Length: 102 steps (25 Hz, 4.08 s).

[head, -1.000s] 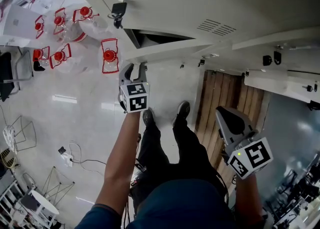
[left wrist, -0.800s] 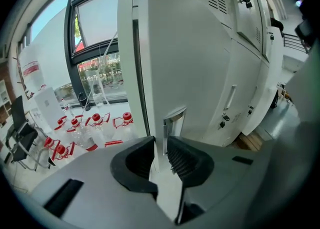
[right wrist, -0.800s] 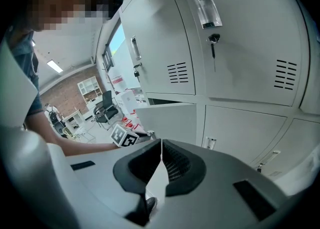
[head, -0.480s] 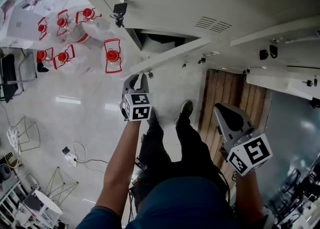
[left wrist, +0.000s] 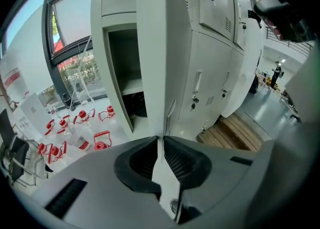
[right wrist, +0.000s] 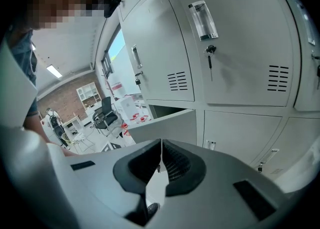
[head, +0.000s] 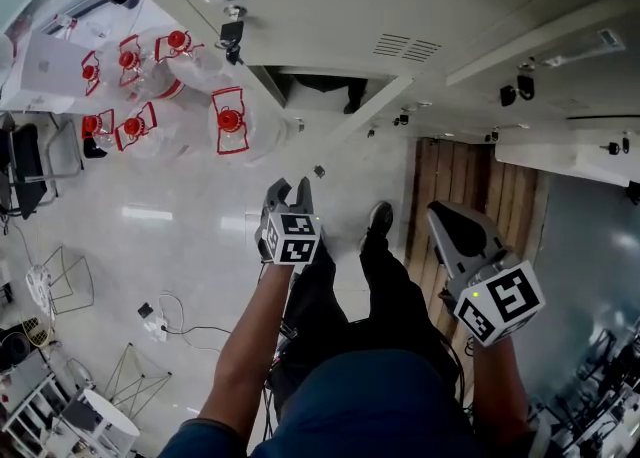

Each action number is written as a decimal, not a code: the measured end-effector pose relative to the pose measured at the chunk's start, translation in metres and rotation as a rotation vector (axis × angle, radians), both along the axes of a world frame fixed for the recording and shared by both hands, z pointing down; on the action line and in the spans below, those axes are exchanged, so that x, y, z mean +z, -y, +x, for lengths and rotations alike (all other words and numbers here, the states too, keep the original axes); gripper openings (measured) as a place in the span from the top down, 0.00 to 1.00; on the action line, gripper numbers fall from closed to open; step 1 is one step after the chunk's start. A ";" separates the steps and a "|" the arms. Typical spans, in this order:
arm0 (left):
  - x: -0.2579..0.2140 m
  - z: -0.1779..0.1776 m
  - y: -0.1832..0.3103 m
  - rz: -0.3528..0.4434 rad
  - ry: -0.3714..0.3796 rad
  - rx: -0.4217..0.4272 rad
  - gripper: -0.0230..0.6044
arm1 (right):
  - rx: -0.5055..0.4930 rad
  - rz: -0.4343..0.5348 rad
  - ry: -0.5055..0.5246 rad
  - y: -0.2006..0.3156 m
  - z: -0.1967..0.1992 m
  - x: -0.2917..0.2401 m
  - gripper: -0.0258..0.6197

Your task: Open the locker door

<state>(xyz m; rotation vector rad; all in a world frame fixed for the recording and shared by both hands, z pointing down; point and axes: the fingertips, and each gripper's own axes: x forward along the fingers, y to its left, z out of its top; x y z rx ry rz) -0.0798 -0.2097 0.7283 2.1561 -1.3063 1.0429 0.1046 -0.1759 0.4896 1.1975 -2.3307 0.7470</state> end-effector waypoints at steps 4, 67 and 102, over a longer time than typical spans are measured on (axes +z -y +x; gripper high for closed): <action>0.000 0.010 -0.013 -0.021 -0.003 0.035 0.88 | 0.014 0.011 0.006 -0.004 0.002 -0.005 0.90; -0.436 -0.010 -0.073 0.560 -0.193 0.334 0.94 | 0.129 0.433 0.012 -0.073 0.020 -0.238 0.90; -0.564 -0.067 -0.108 0.715 -0.315 0.312 0.94 | 0.059 0.532 -0.043 -0.108 -0.011 -0.290 0.91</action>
